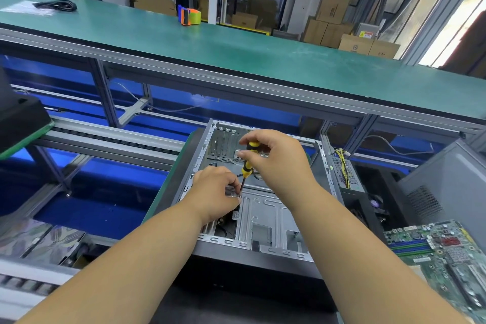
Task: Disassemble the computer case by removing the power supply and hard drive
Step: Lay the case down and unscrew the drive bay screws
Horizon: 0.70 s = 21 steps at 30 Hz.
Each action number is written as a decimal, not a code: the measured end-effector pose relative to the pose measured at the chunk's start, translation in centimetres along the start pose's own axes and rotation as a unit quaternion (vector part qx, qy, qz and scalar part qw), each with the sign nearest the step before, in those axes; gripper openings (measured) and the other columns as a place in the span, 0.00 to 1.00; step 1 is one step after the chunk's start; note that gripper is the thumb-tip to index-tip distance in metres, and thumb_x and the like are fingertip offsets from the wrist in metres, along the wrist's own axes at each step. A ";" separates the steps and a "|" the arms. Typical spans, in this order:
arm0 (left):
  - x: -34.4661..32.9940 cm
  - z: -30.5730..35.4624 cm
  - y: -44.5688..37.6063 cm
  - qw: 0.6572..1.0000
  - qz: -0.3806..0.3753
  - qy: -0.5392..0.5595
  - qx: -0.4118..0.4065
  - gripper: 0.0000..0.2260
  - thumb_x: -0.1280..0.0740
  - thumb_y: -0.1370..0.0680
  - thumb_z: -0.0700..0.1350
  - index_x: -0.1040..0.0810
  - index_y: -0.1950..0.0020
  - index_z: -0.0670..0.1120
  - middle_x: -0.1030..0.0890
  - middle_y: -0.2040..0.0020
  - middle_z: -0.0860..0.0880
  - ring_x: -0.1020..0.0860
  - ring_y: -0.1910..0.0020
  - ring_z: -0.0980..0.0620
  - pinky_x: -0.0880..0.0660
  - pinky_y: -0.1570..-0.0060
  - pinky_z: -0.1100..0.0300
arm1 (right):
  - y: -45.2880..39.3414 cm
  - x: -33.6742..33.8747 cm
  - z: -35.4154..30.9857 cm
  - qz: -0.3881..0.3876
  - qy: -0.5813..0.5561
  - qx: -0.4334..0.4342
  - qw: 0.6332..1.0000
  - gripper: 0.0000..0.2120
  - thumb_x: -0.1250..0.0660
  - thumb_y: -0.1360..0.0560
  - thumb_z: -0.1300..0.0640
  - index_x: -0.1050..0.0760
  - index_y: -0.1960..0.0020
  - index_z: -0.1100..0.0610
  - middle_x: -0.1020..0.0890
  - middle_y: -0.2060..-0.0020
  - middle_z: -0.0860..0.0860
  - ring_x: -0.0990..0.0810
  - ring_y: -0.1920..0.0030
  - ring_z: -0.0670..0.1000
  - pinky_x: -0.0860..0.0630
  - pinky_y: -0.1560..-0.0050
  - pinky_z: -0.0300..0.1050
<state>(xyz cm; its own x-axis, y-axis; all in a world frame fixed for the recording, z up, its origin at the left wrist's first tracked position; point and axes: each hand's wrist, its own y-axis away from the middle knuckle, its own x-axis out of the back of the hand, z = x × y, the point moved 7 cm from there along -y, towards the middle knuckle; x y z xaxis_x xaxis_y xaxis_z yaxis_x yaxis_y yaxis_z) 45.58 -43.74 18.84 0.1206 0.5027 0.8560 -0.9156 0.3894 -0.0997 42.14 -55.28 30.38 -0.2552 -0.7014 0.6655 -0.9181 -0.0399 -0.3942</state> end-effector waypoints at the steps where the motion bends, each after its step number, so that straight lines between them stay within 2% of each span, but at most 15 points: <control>1: -0.1 0.0 0.0 1.000 -0.001 0.001 0.000 0.05 0.29 0.28 0.51 0.25 0.61 0.59 0.24 0.50 0.58 0.31 0.43 0.53 0.37 0.37 0.53 | -0.1 0.0 0.0 -0.002 0.003 0.000 1.000 0.08 0.26 0.26 0.57 0.17 0.48 0.48 0.19 0.55 0.40 0.22 0.53 0.42 0.23 0.47 0.45; 5: -0.2 -0.1 0.0 1.000 -0.001 0.003 0.002 0.07 0.30 0.29 0.50 0.26 0.63 0.59 0.24 0.51 0.59 0.31 0.42 0.53 0.38 0.37 0.54 | 0.0 -0.2 0.3 -0.014 0.030 -0.007 0.999 0.13 0.31 0.23 0.61 0.22 0.41 0.47 0.21 0.50 0.39 0.23 0.49 0.44 0.24 0.45 0.43; 8: -0.2 -0.1 -0.1 1.000 -0.002 0.003 0.000 0.07 0.30 0.29 0.50 0.26 0.63 0.60 0.24 0.51 0.59 0.31 0.43 0.53 0.38 0.37 0.54 | 0.0 -0.2 0.8 -0.018 0.027 -0.027 0.999 0.13 0.33 0.22 0.61 0.27 0.41 0.48 0.20 0.48 0.41 0.22 0.49 0.45 0.24 0.48 0.44; 11: -0.2 -0.2 -0.1 1.000 -0.001 0.007 -0.003 0.07 0.30 0.29 0.50 0.26 0.62 0.60 0.24 0.51 0.59 0.31 0.42 0.53 0.38 0.37 0.54 | 0.1 -0.2 1.2 -0.011 0.053 -0.031 0.998 0.11 0.35 0.22 0.59 0.25 0.41 0.49 0.21 0.48 0.43 0.23 0.50 0.45 0.26 0.49 0.42; 16: -0.3 -0.3 0.0 1.000 0.002 0.010 -0.006 0.06 0.30 0.29 0.50 0.26 0.62 0.59 0.25 0.51 0.59 0.31 0.43 0.53 0.38 0.39 0.55 | 0.3 0.3 0.5 0.039 0.081 0.006 0.996 0.14 0.28 0.25 0.47 0.20 0.42 0.50 0.22 0.52 0.45 0.25 0.51 0.45 0.29 0.50 0.40; 21: -0.3 -0.3 -0.1 1.000 -0.001 0.011 -0.004 0.07 0.29 0.29 0.50 0.26 0.62 0.60 0.25 0.50 0.59 0.32 0.42 0.53 0.38 0.39 0.54 | -0.1 0.4 0.6 0.036 0.073 -0.020 0.996 0.11 0.27 0.26 0.52 0.18 0.43 0.48 0.26 0.55 0.43 0.26 0.59 0.43 0.26 0.51 0.43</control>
<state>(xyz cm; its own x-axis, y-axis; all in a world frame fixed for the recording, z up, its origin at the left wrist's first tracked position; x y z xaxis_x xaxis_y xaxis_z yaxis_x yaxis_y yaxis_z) 45.75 -43.69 18.44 0.1301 0.5186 0.8451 -0.9123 0.3963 -0.1028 42.35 -56.00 30.31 -0.3605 -0.5900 0.7224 -0.9062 0.0379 -0.4212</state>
